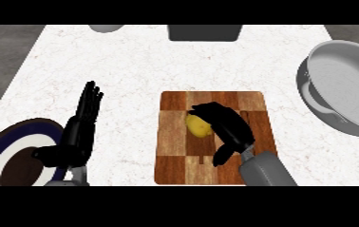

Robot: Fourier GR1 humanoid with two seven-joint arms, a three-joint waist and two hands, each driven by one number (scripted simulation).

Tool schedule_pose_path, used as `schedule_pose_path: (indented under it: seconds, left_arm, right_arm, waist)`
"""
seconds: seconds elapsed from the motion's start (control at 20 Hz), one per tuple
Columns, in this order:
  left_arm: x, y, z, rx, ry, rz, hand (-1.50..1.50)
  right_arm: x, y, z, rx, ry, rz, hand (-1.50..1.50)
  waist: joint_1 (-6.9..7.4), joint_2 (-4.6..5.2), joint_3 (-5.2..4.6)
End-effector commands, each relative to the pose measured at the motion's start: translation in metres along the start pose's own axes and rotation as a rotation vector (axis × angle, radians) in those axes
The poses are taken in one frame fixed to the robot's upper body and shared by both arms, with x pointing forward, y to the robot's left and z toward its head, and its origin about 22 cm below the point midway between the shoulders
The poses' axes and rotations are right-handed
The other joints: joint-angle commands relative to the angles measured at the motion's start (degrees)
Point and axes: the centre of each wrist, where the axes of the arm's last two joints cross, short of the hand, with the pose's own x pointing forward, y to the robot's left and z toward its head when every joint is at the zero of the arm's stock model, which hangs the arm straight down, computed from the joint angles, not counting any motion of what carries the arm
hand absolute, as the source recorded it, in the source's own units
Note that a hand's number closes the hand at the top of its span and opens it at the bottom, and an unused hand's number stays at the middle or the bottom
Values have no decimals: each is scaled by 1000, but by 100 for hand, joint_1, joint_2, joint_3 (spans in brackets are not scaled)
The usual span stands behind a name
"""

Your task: Pick the lemon from the cutting board and place it in the pot

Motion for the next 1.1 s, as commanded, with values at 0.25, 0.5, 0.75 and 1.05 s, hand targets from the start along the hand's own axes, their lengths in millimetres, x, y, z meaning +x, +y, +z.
schedule_pose_path:
  seconds: [0.25,0.5,0.75,1.05]
  left_arm:
    - [8,1,-6,-3,-20,-13,0]
    - [-12,-12,4,15,-14,-19,0]
    - [-9,-2,-2,7,-16,-1,0]
    - [5,18,-1,12,-3,-1,0]
  right_arm:
    - [-5,19,-24,-168,-75,59,150]
    - [-7,16,6,-194,-111,52,150]
    - [-31,-14,-1,0,202,135,150]
    - [-23,-32,21,4,327,211,150]
  waist:
    - [48,40,35]
    - [-7,28,33]
    - [-53,30,18]
    - [-44,7,29]
